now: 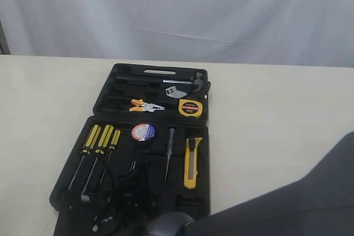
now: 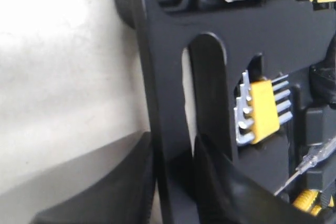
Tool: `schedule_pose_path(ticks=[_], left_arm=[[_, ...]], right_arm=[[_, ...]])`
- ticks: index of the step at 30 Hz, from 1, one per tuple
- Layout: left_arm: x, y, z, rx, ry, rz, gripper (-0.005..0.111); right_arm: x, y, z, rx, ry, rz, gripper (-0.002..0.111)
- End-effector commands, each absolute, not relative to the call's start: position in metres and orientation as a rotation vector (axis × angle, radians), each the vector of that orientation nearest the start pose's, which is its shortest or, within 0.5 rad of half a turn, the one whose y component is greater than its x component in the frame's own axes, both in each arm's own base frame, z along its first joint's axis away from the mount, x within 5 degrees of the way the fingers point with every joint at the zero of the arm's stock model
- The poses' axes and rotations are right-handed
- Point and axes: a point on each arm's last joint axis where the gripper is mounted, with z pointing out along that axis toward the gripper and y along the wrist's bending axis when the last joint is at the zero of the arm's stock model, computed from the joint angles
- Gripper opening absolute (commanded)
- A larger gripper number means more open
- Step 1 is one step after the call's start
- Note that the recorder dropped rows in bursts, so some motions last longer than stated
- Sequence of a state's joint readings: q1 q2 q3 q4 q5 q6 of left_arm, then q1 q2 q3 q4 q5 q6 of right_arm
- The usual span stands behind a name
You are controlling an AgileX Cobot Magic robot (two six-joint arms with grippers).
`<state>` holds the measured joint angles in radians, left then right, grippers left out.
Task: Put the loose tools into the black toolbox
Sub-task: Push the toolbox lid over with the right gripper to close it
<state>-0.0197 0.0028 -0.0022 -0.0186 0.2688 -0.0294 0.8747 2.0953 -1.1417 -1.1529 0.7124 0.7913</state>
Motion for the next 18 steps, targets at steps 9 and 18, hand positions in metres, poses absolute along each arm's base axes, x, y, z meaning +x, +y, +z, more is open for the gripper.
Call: schedule_pose_path(ticks=[9, 18], left_arm=[[0.055, -0.002, 0.189, -0.020, 1.752, -0.057, 0.000], [0.055, -0.002, 0.189, -0.020, 1.752, -0.057, 0.000]], right_arm=[[0.284, 0.250, 0.134, -1.242, 2.220, -0.650, -0.001], [0.261, 0.249, 0.186, -1.328, 2.249, -0.465, -0.001]])
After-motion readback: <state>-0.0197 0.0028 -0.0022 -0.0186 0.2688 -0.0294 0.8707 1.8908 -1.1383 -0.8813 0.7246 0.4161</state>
